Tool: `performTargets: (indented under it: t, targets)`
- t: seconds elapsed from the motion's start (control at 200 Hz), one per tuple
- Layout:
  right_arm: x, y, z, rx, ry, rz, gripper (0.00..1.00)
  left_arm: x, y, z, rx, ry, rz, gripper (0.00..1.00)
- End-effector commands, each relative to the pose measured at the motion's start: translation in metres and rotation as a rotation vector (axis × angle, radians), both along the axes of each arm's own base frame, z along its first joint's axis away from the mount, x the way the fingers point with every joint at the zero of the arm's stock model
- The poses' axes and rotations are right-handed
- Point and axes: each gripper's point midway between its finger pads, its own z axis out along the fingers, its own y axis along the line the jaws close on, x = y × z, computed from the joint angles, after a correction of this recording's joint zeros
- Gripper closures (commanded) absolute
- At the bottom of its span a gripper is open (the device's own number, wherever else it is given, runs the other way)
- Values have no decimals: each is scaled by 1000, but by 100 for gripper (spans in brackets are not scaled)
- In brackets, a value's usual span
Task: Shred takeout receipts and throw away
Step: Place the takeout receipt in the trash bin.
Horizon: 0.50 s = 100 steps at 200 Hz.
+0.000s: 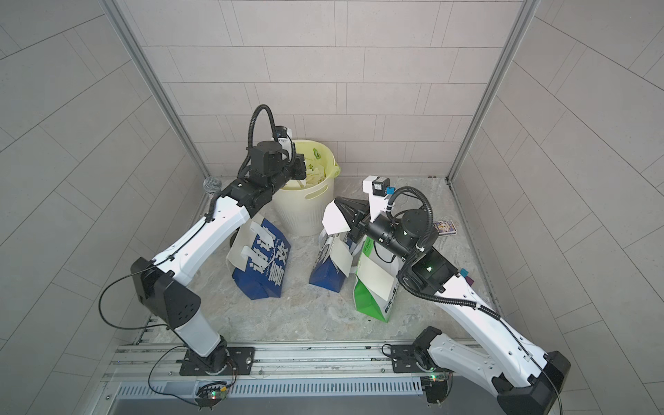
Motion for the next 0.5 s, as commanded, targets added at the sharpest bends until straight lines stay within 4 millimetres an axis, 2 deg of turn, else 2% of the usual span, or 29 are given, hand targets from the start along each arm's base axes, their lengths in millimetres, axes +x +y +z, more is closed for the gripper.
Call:
performTargets:
  t: [0.0, 0.095, 0.17, 0.395, 0.495]
  targets:
    - [-4, -12, 8, 14, -33, -42, 100, 16, 15, 13, 72, -70, 79, 100]
    - [-3, -14, 4, 1, -21, -60, 100, 22, 18, -2, 102, -33, 96, 98]
    - [-1, -15, 2, -15, -9, -72, 100, 23, 20, -5, 101, -23, 104, 83]
    - [4, -9, 3, -5, -7, -54, 100, 13, 26, 8, 100, -37, 99, 34]
    - [7, -6, 6, 8, -10, -44, 100, 2, 32, 24, 97, -69, 99, 23]
